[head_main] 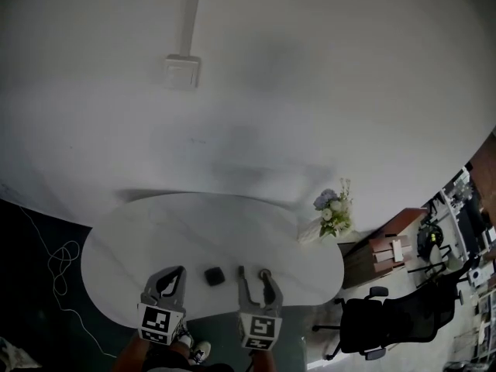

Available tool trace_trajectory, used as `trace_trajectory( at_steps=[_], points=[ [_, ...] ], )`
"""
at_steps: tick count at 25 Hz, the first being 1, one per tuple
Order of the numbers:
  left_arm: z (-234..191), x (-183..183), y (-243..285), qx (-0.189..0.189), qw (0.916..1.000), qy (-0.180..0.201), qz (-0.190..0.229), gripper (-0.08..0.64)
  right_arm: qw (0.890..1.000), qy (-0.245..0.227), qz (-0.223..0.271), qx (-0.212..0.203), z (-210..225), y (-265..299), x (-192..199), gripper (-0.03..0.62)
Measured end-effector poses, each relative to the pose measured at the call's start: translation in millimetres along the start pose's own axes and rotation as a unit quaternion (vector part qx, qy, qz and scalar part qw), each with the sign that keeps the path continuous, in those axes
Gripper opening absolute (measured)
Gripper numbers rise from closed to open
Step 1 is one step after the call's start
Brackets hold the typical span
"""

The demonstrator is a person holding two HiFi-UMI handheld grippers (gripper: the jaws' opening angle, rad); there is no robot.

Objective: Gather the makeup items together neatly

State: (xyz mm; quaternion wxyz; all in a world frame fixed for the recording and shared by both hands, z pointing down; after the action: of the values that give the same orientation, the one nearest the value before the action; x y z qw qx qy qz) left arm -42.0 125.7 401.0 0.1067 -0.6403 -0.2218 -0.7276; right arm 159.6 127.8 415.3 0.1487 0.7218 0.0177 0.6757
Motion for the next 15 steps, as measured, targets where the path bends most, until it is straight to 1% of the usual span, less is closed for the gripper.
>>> trace_trajectory(
  at_steps=[6,8,11,15],
  points=[
    [10.9,-23.8,-18.3,0.0,0.9996,0.02,0.02,0.011,0.999,-0.018,0.028,0.008,3.3,-35.3,-19.2,0.102],
    [15.0,-30.5,-23.9,0.003,0.9994,0.022,0.027,0.011,0.999,-0.017,0.036,0.011,5.0,-45.9,-22.2,0.083],
    [20.6,-36.7,-30.7,0.009,0.9991,0.025,0.034,0.011,0.999,-0.01,0.045,0.019,7.6,-58.6,-21.3,0.028],
    [25.8,-36.2,-36.6,0.014,0.9988,0.029,0.036,0.011,0.998,-0.005,0.052,0.022,7.2,-69.5,-19.2,0.006]
  ],
)
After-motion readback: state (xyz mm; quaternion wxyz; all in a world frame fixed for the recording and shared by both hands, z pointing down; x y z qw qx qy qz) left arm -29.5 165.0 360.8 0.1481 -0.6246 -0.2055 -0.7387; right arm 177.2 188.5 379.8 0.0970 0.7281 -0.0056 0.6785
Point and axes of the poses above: the fingertips, and each gripper's own axes: y forward along the fingers, z to its right, x out of its underside, the point moved 2 cm from there along -y, backward along the fingers, and after that the axes turned 2 degrees about y, right-handed, at the moved point
